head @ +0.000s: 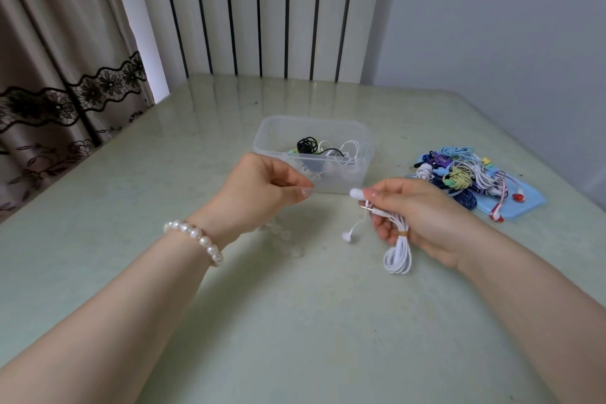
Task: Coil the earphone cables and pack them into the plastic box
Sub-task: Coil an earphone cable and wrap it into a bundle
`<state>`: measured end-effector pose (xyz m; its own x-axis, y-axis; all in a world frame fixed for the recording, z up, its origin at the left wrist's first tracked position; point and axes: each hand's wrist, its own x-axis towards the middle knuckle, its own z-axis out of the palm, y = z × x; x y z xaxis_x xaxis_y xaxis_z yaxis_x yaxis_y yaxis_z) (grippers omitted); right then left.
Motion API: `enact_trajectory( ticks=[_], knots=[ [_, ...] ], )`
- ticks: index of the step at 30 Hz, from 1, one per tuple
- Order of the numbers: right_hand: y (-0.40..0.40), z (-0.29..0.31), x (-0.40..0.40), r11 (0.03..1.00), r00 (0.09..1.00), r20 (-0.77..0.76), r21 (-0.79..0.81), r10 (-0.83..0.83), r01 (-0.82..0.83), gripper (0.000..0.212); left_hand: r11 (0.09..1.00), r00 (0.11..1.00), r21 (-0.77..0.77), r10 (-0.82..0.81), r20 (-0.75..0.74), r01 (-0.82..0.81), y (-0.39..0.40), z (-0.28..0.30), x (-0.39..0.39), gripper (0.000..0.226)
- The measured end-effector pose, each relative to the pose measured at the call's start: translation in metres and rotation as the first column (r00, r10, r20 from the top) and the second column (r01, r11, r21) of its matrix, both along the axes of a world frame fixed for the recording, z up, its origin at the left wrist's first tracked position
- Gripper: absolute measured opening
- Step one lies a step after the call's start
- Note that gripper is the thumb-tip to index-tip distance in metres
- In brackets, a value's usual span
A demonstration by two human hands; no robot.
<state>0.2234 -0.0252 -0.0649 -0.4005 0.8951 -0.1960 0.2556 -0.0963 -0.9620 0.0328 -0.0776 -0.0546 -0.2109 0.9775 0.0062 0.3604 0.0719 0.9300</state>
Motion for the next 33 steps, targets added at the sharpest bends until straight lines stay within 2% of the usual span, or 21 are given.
enact_trajectory(
  ticks=[2, 3, 4, 9, 12, 15, 19, 24, 30, 33],
  knots=[
    [0.002, -0.003, 0.001, 0.994, 0.983, 0.181, 0.105, -0.024, 0.005, 0.011, 1.0, 0.996, -0.005, 0.006, -0.09, -0.006, 0.002, -0.001, -0.003, 0.004],
    [0.003, -0.004, 0.001, 0.991, 0.974, 0.223, 0.134, -0.029, -0.001, 0.008, 1.0, 0.992, -0.004, 0.011, -0.123, -0.012, 0.002, -0.002, -0.006, 0.004],
    [0.003, -0.006, 0.001, 0.988, 0.968, 0.25, 0.153, -0.031, -0.008, 0.004, 1.0, 0.989, -0.001, 0.013, -0.147, -0.014, 0.003, -0.002, -0.008, 0.007],
    [0.009, -0.015, 0.001, 0.97, 0.93, 0.356, 0.244, -0.089, 0.0, 0.014, 1.0, 0.98, 0.025, 0.023, -0.199, -0.019, 0.007, 0.0, -0.022, 0.009],
    [0.013, -0.02, 0.002, 0.91, 0.848, 0.502, 0.411, -0.172, -0.059, 0.013, 0.999, 0.976, 0.034, 0.03, -0.214, -0.023, 0.008, 0.002, -0.028, 0.005],
    [0.01, -0.017, 0.004, 0.867, 0.777, 0.588, 0.485, -0.225, -0.116, 0.021, 0.999, 0.973, 0.038, 0.032, -0.227, -0.024, 0.009, 0.002, -0.031, 0.006],
    [0.009, -0.016, 0.004, 0.814, 0.781, 0.586, 0.55, -0.217, -0.187, 0.029, 0.999, 0.957, 0.034, 0.027, -0.288, -0.018, 0.01, 0.001, -0.035, 0.008],
    [0.007, -0.016, 0.001, 0.754, 0.796, 0.563, 0.617, -0.222, -0.226, 0.012, 1.0, 0.934, 0.008, -0.001, -0.359, 0.004, 0.009, 0.002, -0.04, 0.009],
    [0.009, -0.017, 0.001, 0.784, 0.797, 0.572, 0.58, -0.197, -0.222, 0.017, 0.988, 0.867, -0.112, -0.149, -0.476, 0.108, 0.005, -0.001, -0.034, 0.014],
    [0.009, -0.016, 0.001, 0.797, 0.784, 0.589, 0.561, -0.196, -0.223, 0.012, 0.976, 0.79, -0.159, -0.214, -0.575, 0.149, 0.004, -0.004, -0.025, 0.011]
  ],
)
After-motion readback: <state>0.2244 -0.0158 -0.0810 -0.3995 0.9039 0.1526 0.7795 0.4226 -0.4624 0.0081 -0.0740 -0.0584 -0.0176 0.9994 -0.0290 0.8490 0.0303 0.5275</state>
